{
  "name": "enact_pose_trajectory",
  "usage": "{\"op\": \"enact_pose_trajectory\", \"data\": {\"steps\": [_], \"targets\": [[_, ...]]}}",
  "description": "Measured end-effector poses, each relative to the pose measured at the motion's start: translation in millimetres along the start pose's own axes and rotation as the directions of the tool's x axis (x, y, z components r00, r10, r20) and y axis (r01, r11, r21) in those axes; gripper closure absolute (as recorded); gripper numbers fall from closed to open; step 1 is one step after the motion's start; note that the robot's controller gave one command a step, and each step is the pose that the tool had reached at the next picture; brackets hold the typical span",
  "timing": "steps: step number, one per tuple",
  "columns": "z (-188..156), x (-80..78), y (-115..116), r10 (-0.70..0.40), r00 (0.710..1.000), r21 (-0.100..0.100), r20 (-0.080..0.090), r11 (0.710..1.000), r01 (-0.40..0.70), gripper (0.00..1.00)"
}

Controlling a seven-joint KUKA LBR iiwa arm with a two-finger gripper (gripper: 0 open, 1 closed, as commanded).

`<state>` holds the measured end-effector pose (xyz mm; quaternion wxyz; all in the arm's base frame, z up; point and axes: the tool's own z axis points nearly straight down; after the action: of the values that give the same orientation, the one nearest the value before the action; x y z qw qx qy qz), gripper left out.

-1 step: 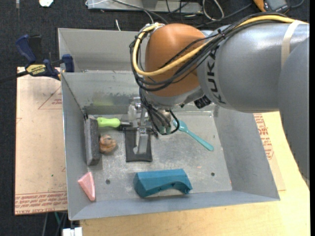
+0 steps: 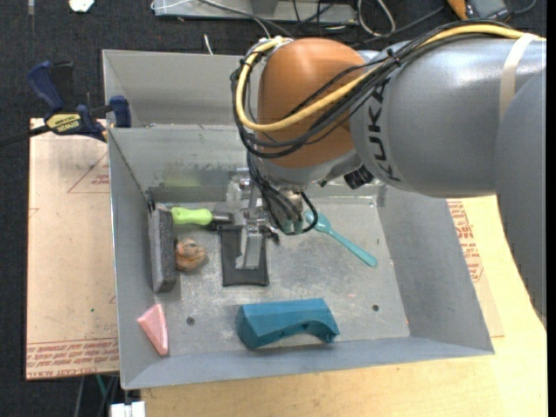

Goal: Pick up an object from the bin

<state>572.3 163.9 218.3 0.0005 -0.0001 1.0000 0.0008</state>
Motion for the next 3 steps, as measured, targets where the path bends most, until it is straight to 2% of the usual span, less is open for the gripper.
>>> {"op": "enact_pose_trajectory", "data": {"steps": [1, 2, 3], "targets": [[56.0, -18.8, -21.9, -0.025, 1.000, -0.002, 0.006, 1.000, 0.025, 0.00], [61.9, -49.9, -40.5, 0.189, 0.982, -0.003, 0.000, 0.982, -0.189, 0.00], [100.6, -56.7, -68.3, 0.231, 0.973, -0.002, 0.005, 0.973, -0.231, 0.00]]}}
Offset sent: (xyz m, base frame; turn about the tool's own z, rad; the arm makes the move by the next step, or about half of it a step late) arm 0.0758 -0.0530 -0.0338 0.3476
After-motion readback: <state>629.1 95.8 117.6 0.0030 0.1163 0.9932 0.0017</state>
